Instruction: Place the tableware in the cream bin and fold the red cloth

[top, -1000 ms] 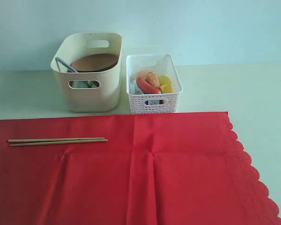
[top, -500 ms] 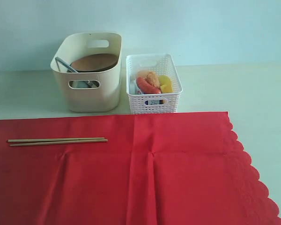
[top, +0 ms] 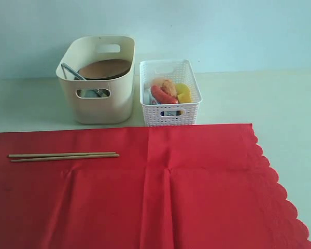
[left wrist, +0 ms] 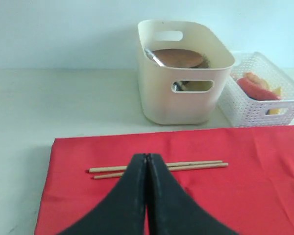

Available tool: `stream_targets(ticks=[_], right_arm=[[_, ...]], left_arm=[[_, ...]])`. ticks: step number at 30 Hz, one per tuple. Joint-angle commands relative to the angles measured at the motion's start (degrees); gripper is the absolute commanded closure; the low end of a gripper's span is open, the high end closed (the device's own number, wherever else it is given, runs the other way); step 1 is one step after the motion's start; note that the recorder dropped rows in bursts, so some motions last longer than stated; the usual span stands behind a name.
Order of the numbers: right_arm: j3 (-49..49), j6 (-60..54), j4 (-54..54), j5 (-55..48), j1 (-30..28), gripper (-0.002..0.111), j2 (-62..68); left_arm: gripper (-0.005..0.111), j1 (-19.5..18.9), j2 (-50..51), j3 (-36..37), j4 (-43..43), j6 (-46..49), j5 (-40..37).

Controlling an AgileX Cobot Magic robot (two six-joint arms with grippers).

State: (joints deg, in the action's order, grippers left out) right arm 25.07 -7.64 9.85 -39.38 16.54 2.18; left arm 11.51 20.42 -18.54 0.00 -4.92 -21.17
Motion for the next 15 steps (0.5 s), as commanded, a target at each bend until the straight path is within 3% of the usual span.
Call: stream_targets(ticks=[1,6,15], right_arm=[[-2.6,0.2,-0.8,4.2,-0.3,0.108,-0.2],[-6.8,0.2,-0.8,8.9,-0.3,0.108,-0.2],[-7.0,0.1,3.1,9.1,-0.3,0.108,-0.2]], left_arm=[[0.107,2.1,6.5,-7.6,-0.7,0.1,0.4],[0.107,2.3,11.9,-13.9,-0.7,0.1,0.9],[0.107,2.3,12.5,-14.2,-0.7,0.1,0.5]])
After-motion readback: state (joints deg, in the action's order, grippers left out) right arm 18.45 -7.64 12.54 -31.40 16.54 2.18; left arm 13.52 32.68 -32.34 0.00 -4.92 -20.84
